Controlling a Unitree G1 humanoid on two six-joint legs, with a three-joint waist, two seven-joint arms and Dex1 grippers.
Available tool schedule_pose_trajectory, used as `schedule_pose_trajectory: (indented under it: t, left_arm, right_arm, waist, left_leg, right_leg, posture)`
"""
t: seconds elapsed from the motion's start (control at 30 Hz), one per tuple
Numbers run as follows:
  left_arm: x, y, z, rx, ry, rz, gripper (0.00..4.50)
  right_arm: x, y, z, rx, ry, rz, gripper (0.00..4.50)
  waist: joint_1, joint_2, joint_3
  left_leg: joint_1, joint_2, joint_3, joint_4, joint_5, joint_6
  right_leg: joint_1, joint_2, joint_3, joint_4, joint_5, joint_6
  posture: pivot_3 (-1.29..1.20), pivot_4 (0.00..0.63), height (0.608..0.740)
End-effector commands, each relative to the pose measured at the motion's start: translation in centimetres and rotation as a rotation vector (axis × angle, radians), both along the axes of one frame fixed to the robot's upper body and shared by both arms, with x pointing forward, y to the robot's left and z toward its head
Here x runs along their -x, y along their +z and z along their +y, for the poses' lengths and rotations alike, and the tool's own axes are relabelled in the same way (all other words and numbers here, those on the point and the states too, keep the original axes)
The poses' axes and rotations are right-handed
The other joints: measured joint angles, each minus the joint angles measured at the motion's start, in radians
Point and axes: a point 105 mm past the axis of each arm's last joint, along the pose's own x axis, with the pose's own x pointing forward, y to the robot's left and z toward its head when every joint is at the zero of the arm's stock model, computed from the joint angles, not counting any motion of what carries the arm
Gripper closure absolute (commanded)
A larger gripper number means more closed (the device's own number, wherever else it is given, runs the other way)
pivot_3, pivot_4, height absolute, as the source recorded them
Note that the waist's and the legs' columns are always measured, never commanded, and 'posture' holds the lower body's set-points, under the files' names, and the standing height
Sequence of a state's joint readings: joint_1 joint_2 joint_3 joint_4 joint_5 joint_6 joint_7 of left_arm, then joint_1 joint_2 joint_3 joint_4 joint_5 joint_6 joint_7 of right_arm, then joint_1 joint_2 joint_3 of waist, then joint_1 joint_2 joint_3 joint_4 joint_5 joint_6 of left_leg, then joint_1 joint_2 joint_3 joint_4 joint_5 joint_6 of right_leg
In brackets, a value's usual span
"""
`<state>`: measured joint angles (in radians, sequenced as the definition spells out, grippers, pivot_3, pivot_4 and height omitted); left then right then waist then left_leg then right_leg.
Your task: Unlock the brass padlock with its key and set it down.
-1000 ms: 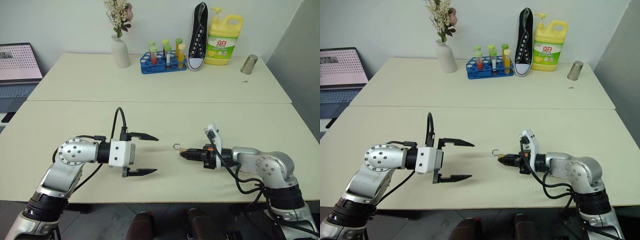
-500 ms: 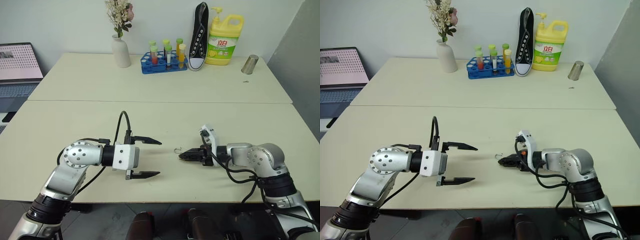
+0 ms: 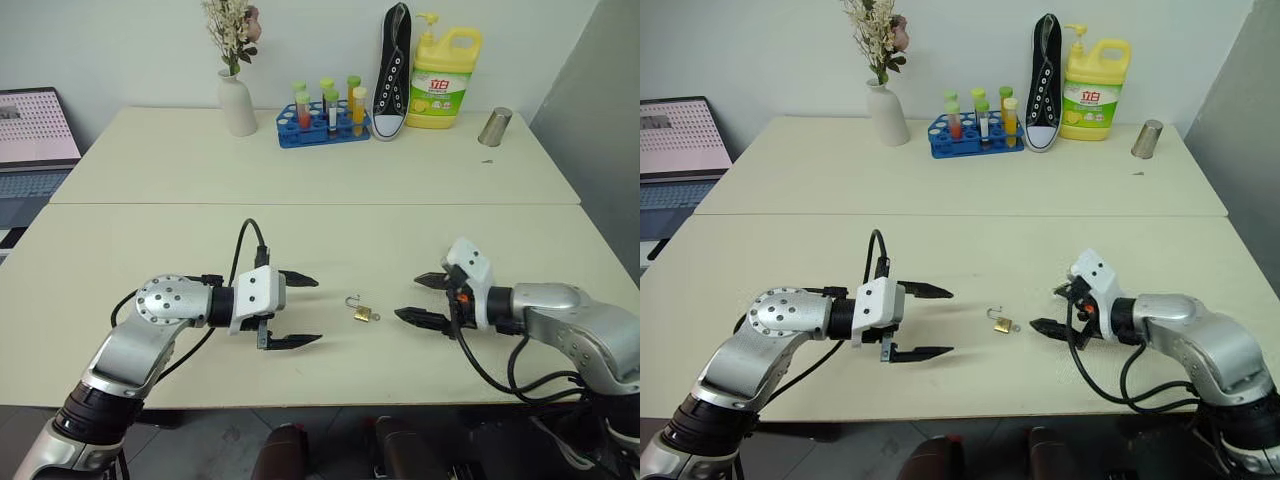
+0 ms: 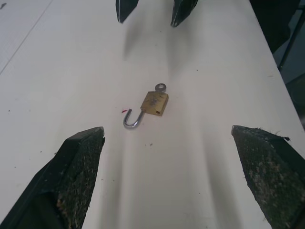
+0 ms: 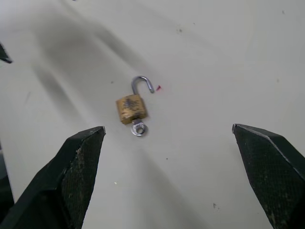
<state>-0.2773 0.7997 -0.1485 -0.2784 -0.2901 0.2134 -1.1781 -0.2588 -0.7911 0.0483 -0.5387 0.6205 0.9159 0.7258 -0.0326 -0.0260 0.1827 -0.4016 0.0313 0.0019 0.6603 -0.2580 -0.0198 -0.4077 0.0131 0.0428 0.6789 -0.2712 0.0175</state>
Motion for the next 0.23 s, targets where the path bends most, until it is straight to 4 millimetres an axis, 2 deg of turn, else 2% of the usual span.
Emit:
schedule_pose_trajectory:
  t: [0.03,0.23]
  left_arm:
    - [0.81,1.27,-0.14,0.014,-0.064,-0.009,0.00]
    - [0.70,1.76,-0.20,0.025,-0.086,0.002,0.00]
  right_arm:
    - [3.00,2.13,0.89,-0.030,0.144,-0.075,0.02]
    - [3.36,1.99,0.48,-0.008,0.150,-0.091,0.02]
  waist:
    - [0.002,0.000,0.000]
    - [0.002,0.000,0.000]
  left_leg:
    - [0.000,0.000,0.000,0.000,0.000,0.000]
    - [0.000,-0.001,0.001,0.001,0.000,0.000]
  right_leg:
    - [0.000,0.000,0.000,0.000,0.000,0.000]
    - [0.001,-0.001,0.000,0.000,0.000,0.001]
  posture:
    - [0.00,0.150,0.740]
    - [0.00,0.150,0.740]
